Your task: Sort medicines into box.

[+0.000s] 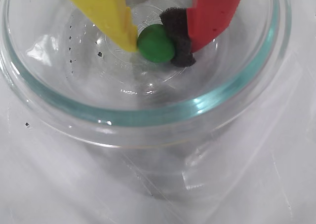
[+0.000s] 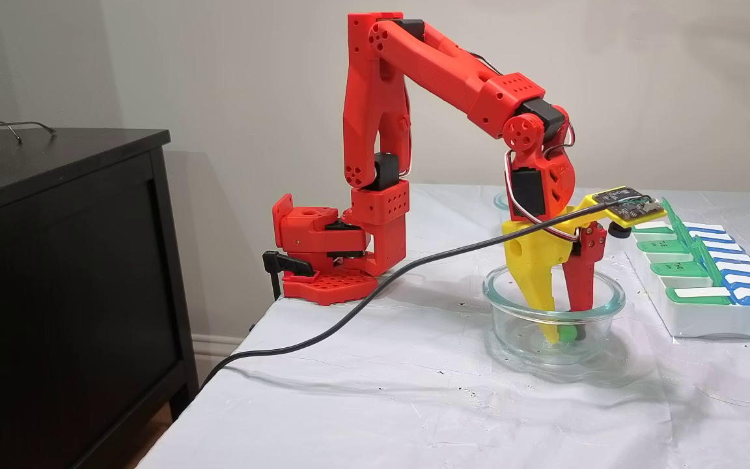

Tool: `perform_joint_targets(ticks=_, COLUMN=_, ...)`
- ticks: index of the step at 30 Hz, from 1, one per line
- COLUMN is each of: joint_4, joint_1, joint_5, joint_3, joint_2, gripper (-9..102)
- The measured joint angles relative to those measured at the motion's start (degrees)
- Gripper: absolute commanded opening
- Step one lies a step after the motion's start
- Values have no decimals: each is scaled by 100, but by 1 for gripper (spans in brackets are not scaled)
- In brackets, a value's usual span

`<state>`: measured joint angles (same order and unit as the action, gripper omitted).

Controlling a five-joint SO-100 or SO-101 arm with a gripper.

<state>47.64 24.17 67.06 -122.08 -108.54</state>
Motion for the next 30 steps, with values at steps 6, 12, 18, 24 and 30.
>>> perform_joint_targets(ticks=6, joint_4=-70, joint_1=0, joint_5=-62, joint_3=0, joint_2=0, gripper=0)
perform_joint_targets(ticks=12, joint_4=-272, joint_1=26, joint_5=-62, joint_3=0, joint_2=0, gripper=0)
perform_joint_targets(ticks=18, joint_4=-360, joint_1=343, joint_5=-246, joint_3=-9, joint_2=-659, gripper=0)
perform_joint_targets(ticks=24, joint_4=-281, joint_1=220, joint_5=-914, joint_3=-185, joint_2=-2109, gripper=0)
perform_joint_targets(ticks=30, joint_4=-782, joint_1=-475, joint_5=-2101, joint_3=-888, joint_2=-2909, gripper=0)
